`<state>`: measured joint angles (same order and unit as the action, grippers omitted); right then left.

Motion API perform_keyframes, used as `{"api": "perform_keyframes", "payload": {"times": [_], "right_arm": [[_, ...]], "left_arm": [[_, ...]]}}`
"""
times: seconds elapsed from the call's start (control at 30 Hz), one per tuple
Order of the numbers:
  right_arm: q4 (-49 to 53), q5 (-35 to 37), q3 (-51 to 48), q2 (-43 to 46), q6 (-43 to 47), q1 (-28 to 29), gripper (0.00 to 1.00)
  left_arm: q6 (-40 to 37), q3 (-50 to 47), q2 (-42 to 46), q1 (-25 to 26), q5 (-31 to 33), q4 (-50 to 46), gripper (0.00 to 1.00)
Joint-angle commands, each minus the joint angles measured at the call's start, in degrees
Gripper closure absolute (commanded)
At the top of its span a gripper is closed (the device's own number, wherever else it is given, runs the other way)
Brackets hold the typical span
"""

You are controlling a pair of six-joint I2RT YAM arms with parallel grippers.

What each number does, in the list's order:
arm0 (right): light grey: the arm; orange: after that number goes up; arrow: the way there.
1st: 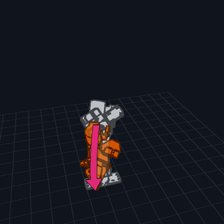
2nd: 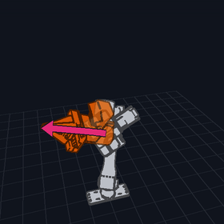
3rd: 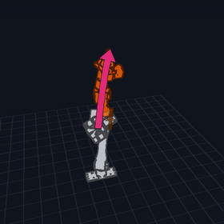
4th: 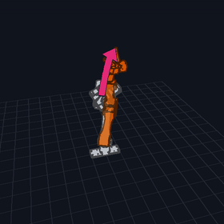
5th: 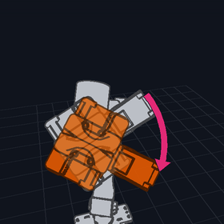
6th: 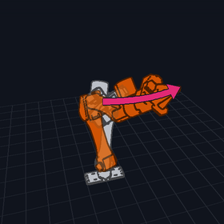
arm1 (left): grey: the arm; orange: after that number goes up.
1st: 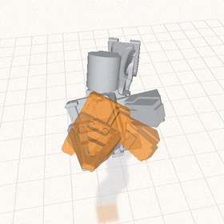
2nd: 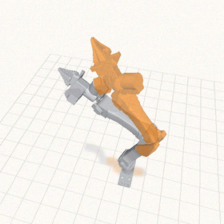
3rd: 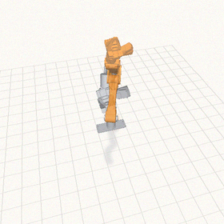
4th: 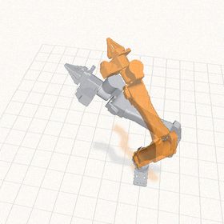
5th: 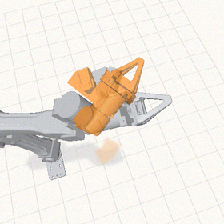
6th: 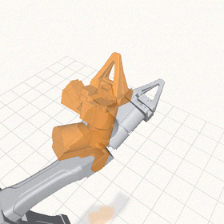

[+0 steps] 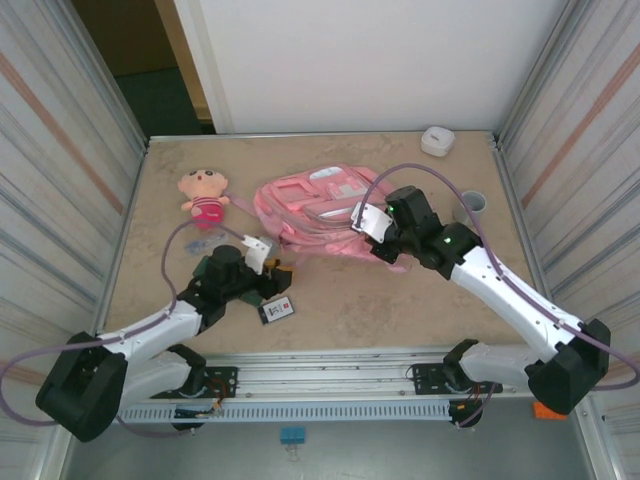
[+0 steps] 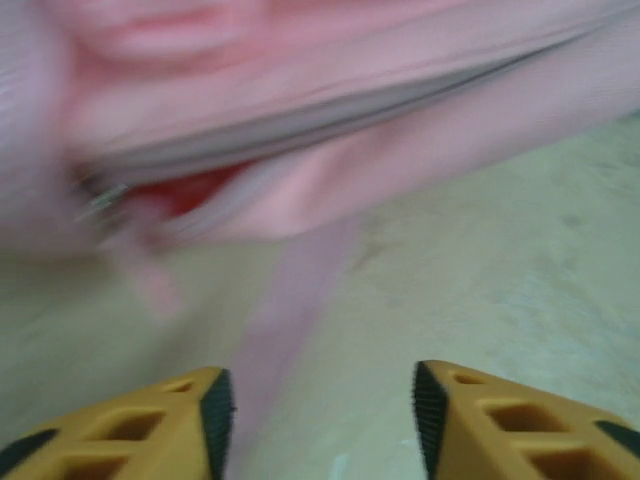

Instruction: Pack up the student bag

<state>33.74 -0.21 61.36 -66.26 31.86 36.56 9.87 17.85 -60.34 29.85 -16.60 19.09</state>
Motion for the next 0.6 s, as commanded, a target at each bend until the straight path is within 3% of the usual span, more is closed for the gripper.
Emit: {"api": "perform_keyframes", "payload": {"times": [0.0, 0.13, 0.57], "right_arm": [[-2.41, -6.21, 3.66, 4.21, -2.84, -0.61, 1.00], [-1.74, -6.59, 4.24, 4.05, -1.61, -0.56, 1.00], [-1.74, -7.27, 4.21, 4.56, -1.60, -0.23, 1.00]], "left_arm": [[4.81, -3.49, 1.04, -2.81, 5.37, 1.53, 0.30], [0.64, -3.45, -1.16, -2.62, 1.95, 5.48, 0.24], [-5.74, -1.57, -12.63, -2.47, -0.09, 20.90, 0.25]]}}
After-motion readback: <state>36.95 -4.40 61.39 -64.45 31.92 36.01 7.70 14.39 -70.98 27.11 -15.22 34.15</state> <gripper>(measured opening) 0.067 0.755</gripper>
